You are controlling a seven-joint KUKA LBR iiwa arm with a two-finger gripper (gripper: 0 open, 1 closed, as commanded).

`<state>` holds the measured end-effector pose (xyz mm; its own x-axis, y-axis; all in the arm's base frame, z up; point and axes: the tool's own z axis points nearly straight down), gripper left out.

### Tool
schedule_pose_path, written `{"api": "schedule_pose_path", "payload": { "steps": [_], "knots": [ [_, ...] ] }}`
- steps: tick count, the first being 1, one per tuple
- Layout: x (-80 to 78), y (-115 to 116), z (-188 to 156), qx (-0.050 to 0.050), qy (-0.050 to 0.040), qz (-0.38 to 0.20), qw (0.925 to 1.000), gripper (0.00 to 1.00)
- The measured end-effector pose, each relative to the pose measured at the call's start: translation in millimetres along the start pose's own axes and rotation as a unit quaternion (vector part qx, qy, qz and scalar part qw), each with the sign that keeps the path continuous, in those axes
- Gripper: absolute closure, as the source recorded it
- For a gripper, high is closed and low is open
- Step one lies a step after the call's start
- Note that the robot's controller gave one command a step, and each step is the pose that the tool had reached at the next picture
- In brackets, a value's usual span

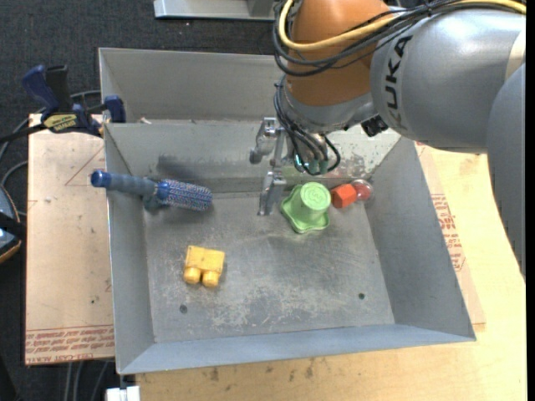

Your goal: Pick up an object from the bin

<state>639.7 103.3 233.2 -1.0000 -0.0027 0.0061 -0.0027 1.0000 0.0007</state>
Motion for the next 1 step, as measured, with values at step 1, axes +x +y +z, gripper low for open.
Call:
{"api": "schedule_pose_path", "payload": {
  "steps": [1],
  "knots": [
    [7.3,-113.0,117.9,0.002,0.0004,-0.016,0.9999,0.0]
  ]
}}
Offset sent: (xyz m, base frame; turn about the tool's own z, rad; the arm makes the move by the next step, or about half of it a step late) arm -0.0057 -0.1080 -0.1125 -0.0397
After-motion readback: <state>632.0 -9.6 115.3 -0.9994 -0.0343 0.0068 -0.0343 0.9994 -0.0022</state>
